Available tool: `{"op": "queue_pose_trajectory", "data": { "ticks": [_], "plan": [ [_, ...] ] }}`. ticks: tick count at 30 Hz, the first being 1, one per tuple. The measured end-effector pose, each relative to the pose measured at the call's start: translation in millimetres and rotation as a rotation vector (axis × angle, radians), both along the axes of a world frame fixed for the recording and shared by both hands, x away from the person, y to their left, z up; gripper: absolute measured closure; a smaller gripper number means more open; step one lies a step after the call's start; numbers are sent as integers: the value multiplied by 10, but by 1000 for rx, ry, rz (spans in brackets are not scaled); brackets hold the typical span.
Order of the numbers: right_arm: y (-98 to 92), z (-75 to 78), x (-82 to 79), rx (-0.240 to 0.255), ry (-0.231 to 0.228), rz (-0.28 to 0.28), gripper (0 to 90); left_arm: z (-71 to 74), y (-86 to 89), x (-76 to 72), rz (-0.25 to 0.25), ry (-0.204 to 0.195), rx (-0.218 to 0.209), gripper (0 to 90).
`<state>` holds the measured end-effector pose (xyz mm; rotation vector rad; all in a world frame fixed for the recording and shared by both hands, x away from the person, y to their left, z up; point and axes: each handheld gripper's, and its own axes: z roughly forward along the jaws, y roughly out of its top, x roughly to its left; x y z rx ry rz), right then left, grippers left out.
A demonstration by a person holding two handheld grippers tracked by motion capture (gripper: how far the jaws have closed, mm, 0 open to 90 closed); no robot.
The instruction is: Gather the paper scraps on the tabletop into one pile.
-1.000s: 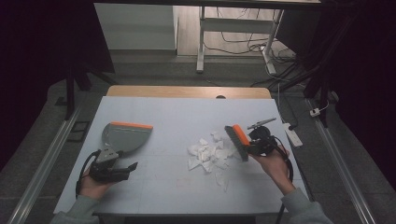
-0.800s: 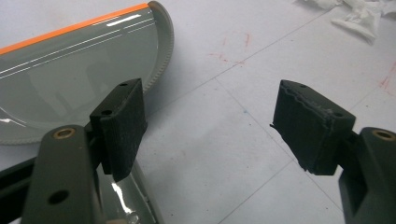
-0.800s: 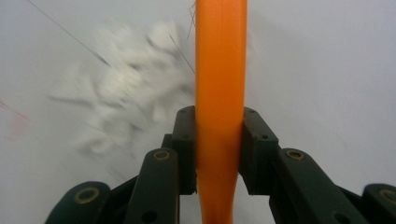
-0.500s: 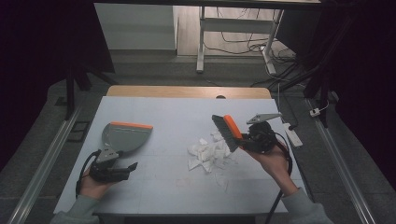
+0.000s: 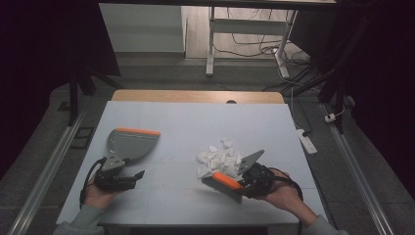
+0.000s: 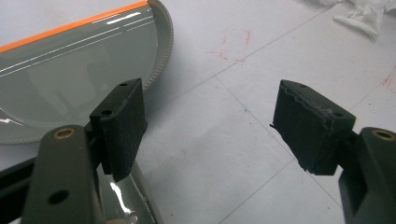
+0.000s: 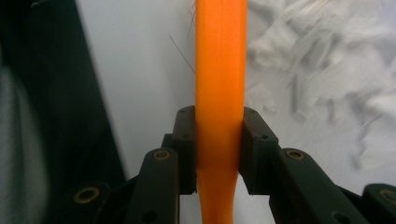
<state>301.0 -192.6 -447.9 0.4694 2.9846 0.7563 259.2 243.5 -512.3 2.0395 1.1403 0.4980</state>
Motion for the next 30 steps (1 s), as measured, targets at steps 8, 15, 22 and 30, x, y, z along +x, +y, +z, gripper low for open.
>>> {"op": "queue_pose_trajectory", "data": {
  "ticks": [8, 15, 22, 30],
  "plan": [
    [106, -18, 375, 24, -106, -49, 702, -5, 20, 0, 5, 1, -3, 263],
    [10, 325, 453, 165, -172, -101, 702, -12, 15, 7, 2, 2, 0, 263],
    [-11, 454, 849, 163, -262, -242, 701, -7, 11, -1, 0, -2, 1, 263],
    [81, 159, 1453, 95, -265, -333, 701, -16, 14, 7, -1, 2, 2, 263]
  ]
}}
